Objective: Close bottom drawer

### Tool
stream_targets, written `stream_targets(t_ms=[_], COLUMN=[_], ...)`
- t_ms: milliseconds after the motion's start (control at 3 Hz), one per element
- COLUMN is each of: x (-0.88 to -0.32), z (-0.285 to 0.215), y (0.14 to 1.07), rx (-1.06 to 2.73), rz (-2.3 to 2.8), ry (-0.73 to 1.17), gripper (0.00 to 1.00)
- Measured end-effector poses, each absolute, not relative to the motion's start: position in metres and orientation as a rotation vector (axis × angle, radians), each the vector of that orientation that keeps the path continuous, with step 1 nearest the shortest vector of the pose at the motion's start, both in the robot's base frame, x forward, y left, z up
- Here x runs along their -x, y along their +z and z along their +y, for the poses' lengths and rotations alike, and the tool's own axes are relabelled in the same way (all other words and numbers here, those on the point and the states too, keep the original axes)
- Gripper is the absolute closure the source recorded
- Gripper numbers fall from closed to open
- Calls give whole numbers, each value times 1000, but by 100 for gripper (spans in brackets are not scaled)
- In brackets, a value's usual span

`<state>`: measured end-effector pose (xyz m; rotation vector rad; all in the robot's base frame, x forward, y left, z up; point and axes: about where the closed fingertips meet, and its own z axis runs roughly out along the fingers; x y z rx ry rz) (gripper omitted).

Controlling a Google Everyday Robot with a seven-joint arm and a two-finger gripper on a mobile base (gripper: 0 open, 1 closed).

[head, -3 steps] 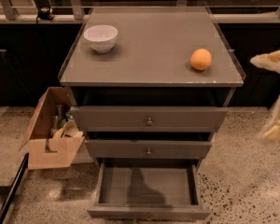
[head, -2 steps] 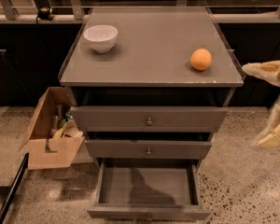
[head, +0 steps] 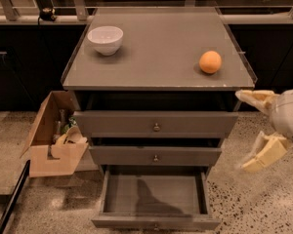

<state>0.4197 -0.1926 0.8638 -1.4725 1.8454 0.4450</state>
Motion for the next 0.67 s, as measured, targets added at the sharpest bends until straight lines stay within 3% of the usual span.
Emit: stream_targets(t_ms=[667], x=[-418], z=[-189], y=[862], rx=[1471], rz=[1863], ry=[425], gripper=[0])
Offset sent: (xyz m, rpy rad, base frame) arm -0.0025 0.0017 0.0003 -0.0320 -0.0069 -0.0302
